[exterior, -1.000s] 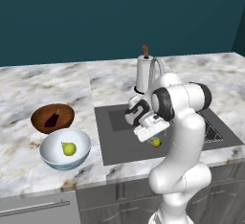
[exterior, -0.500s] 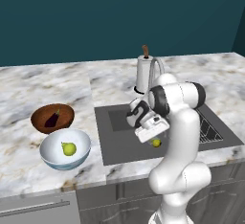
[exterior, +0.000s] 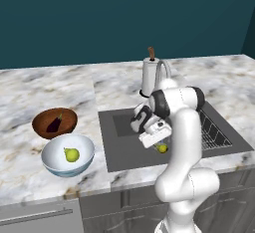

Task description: Pick the pears from the sink and place them in one bowl. Place the eggplant in the other bowl. Then turn off the sink faucet.

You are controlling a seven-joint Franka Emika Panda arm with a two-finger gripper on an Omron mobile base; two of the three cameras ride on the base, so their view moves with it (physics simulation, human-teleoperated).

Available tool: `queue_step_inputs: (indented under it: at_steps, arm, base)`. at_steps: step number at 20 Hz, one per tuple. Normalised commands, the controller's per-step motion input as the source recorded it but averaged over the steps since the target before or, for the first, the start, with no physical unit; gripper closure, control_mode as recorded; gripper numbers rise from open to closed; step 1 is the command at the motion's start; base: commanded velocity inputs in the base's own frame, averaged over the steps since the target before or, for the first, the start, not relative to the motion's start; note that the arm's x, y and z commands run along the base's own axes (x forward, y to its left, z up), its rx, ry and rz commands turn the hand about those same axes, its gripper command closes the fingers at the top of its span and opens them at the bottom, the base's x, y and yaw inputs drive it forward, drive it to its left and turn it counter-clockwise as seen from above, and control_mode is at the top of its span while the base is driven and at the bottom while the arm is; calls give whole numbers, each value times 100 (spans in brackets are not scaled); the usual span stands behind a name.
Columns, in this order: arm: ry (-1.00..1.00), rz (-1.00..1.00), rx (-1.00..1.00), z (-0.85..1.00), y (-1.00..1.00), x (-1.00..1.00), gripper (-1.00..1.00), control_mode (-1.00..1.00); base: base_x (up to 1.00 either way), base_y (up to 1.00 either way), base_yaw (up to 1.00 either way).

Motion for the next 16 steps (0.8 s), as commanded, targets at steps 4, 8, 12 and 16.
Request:
queue_step_inputs:
  at_steps: [4,8,12,16]
  arm:
    - [5,0,0,-32,-4,39,-100,-100]
    - [4,0,0,-30,-11,35,-100,-100]
    - [5,0,0,-35,-11,37,-100,-100]
    - [4,0,0,-28,-2,14,-100,-100]
  base:
    - [0,0,0]
    - [0,0,0]
    - [0,0,0]
    - [0,0,0]
